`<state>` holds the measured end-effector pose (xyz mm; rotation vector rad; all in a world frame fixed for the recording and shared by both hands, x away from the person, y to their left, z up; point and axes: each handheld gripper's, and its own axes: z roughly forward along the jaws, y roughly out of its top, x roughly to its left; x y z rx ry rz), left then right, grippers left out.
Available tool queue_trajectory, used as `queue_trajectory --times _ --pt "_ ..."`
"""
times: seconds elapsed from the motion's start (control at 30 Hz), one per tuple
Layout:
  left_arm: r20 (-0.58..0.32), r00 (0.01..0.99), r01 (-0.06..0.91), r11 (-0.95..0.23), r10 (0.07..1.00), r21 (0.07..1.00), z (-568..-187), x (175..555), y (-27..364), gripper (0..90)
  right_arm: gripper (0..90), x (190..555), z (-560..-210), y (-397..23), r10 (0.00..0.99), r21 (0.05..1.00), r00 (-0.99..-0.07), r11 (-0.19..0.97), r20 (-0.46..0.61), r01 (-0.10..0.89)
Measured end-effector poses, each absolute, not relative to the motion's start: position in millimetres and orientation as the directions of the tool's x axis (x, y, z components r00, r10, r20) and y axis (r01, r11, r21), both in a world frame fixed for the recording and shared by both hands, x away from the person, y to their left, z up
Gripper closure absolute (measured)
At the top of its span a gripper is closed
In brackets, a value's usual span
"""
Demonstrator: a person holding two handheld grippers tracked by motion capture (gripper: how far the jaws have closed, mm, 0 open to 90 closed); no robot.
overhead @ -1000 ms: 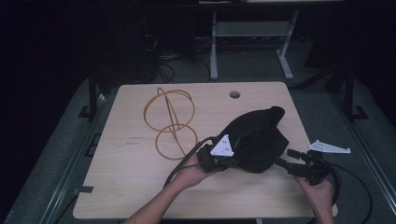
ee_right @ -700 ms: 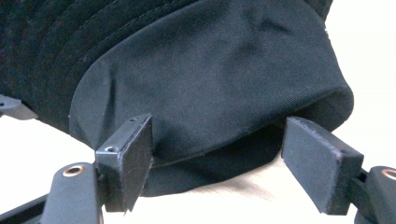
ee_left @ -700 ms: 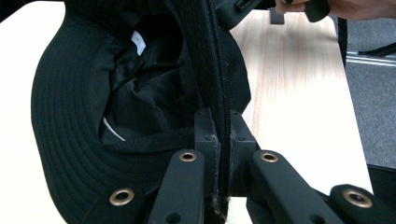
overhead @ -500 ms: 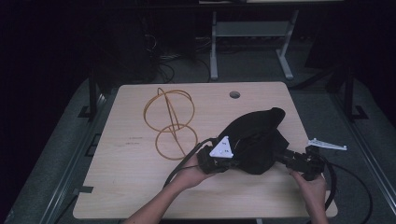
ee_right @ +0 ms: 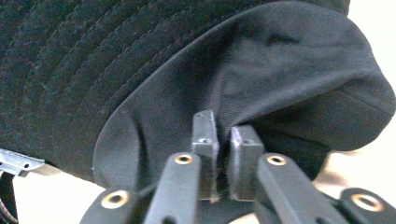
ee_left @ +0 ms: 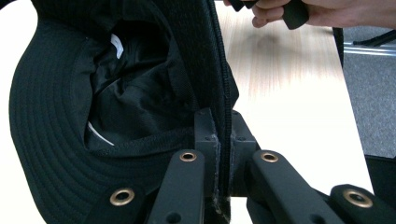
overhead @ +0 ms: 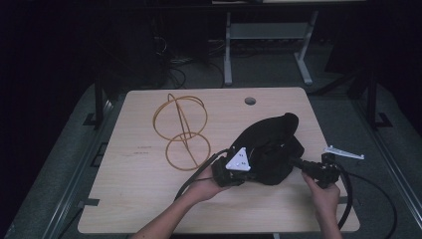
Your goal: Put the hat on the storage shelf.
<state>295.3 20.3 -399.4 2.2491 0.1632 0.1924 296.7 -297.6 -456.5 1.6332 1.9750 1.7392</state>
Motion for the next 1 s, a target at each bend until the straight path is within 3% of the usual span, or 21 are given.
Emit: queue_trajectory --times 1.0 --pt "0.126 0.971 0.042 -0.661 0.205 0.749 -397 288 26 77.4 88.6 289 -429 -301 0.695 0.803 -0.493 -0.209 0.523 0.557"
